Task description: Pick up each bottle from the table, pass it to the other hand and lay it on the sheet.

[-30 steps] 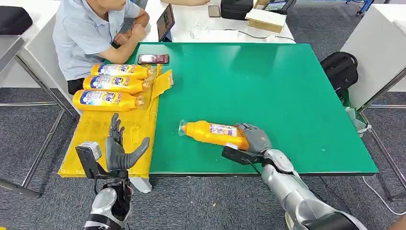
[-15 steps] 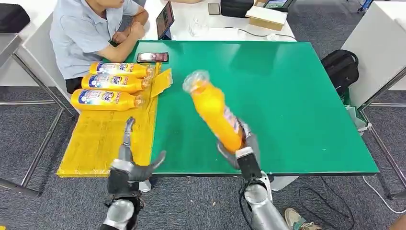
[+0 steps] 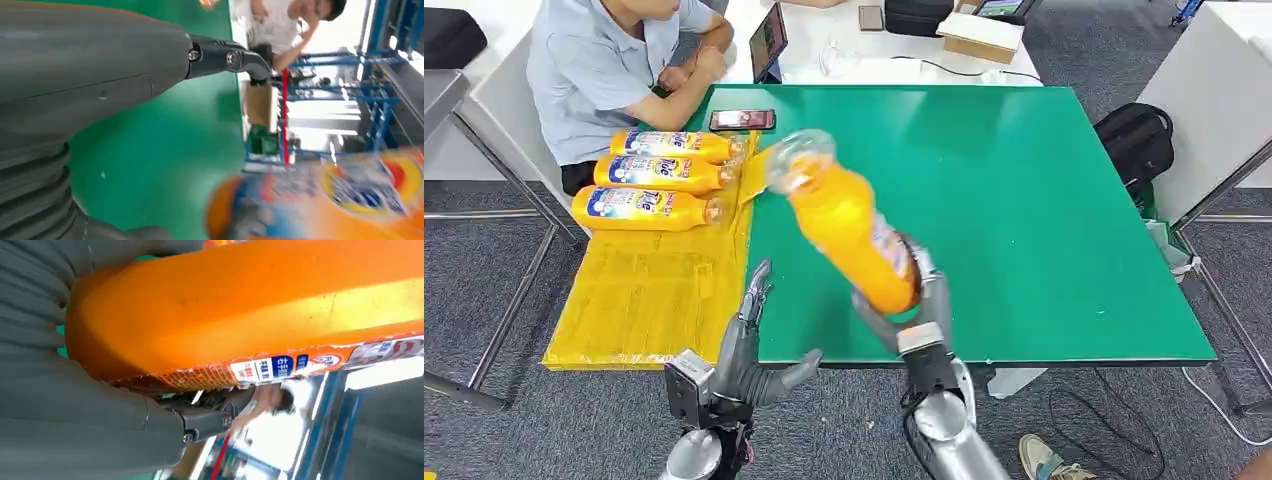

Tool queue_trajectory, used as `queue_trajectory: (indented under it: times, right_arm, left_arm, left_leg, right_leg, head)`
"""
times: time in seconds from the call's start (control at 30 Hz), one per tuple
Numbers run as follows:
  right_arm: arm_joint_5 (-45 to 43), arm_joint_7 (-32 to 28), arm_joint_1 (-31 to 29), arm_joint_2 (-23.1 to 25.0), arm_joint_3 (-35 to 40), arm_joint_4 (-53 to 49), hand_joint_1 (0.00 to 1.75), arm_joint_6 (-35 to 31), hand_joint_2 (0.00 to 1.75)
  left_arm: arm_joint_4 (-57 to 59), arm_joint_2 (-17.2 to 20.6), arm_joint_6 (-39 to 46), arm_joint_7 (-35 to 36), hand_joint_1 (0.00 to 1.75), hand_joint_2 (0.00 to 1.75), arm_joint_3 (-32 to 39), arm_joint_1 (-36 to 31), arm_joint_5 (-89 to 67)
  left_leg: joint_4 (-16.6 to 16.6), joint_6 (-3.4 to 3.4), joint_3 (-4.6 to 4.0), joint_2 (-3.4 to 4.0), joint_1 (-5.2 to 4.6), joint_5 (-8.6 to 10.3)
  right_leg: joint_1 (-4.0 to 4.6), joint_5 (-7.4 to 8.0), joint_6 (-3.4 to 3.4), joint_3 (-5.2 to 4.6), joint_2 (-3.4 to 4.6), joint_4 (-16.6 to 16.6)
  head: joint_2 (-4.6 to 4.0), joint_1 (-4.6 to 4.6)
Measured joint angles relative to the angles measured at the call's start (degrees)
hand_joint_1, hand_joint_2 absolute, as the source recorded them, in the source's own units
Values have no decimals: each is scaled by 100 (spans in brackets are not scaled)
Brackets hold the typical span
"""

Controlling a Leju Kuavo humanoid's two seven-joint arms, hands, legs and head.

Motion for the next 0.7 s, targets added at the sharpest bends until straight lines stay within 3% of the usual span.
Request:
queue_trajectory:
  times: [0.23, 0.53, 0.57, 0.6, 0.63, 0.67, 0.7]
  right_arm:
    - [216, 0, -56, -159, 1338, 382, 173, -599, 175]
    - [33, 33, -313, -254, 2183, 778, 175, -824, 175]
    - [-7, 39, -339, -253, 2242, 813, 159, -824, 175]
    - [-31, 48, -366, -256, 2299, 850, 140, -822, 175]
    - [-46, 50, -392, -256, 2362, 904, 140, -817, 175]
    - [-60, 52, -421, -256, 2414, 950, 40, -815, 175]
    - [-70, 52, -449, -258, 2458, 1000, 0, -806, 175]
  left_arm:
    - [-166, -52, -563, 142, 0, 175, -85, -132, 775]
    - [-291, -59, -644, 264, 0, 175, -103, -89, 1118]
    - [-291, -59, -668, 288, 0, 175, -103, -75, 1184]
    - [-291, -59, -692, 308, 17, 175, -100, -65, 1248]
    - [-291, -59, -721, 336, 17, 175, -94, -54, 1341]
    - [-291, -59, -747, 345, 148, 175, -87, -42, 1409]
    - [-291, -59, -758, 354, 175, 175, -79, -29, 1472]
  left_leg:
    - [-1, 0, -2, -2, 0, 0]
    - [0, 0, -3, 2, -2, 0]
    - [0, 0, -3, 3, -2, 0]
    - [0, 0, -3, 3, -2, 0]
    - [0, 0, -3, 4, -1, 0]
    - [0, 0, -3, 4, -1, 0]
    - [0, 0, -3, 5, -1, 0]
  right_leg:
    - [-1, 0, 0, -1, -1, 0]
    - [-2, 0, 0, -4, 1, -1]
    - [-2, 0, 0, -5, 0, -1]
    - [-1, 0, 0, -5, 1, -1]
    - [-1, 0, 0, -6, 1, -1]
    - [-1, 0, 0, -7, 1, -1]
    - [-1, 0, -1, -7, 1, -1]
  head:
    - [0, 2]
    - [0, 2]
    - [0, 0]
    - [0, 2]
    - [0, 2]
    - [0, 0]
    - [0, 2]
